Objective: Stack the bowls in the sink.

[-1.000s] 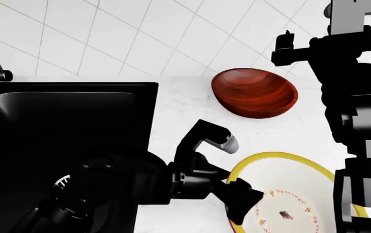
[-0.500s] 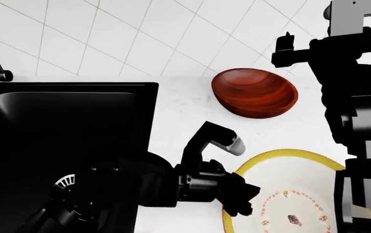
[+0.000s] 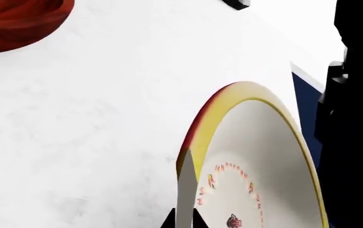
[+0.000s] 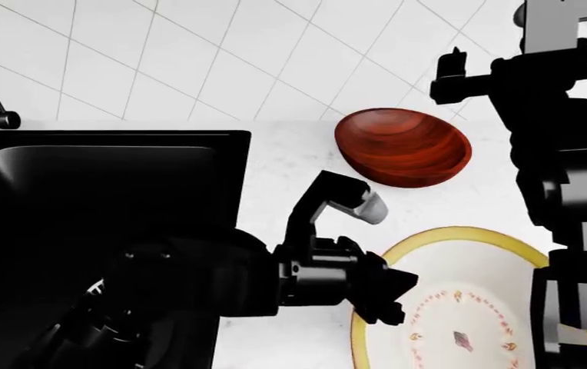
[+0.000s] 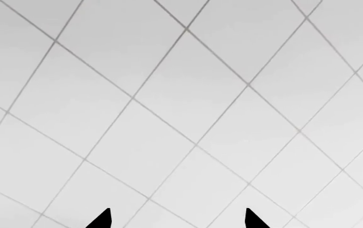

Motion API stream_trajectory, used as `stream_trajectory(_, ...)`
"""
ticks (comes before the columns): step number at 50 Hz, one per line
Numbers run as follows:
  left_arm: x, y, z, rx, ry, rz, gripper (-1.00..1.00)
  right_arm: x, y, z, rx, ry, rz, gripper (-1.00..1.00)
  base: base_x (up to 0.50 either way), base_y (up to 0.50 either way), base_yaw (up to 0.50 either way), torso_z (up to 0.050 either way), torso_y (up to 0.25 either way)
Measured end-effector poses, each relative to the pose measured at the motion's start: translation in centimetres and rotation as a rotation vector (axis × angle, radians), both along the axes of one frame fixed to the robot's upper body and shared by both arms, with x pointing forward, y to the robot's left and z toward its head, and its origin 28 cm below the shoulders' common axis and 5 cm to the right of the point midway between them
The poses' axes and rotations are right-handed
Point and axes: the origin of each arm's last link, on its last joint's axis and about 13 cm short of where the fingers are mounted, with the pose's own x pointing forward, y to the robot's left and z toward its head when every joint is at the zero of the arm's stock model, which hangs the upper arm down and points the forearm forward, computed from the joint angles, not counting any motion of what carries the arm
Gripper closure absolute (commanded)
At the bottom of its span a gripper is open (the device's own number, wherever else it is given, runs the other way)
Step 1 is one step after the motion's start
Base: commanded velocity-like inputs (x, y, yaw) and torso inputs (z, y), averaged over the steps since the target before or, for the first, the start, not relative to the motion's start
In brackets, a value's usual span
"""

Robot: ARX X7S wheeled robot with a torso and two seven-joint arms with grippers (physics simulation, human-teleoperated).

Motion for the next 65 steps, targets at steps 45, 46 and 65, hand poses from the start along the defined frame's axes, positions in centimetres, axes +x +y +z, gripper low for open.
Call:
stream_trajectory(45,1.3,9.6,4.5,0.007,-0.132,0.375,1.00,-0.1,-0.1,0.4,0.016,-0.018,-0.002,-1.00,0.00,0.00,0.00,0.000,0.000)
stream_trajectory(46,1.3,9.9,4.7,0.003,-0.135,0.389,1.00,-0.1,-0.1,0.4,0.016,-0.018,-0.002,-1.00,0.00,0.00,0.00,0.000,0.000)
stream_trajectory(65,1.6,15.6,7.5,-0.091,-0.166,0.745,1.00,0.2,0.0,0.3,0.024,-0.020,0.004,-1.00,0.00,0.00,0.00,0.000,0.000)
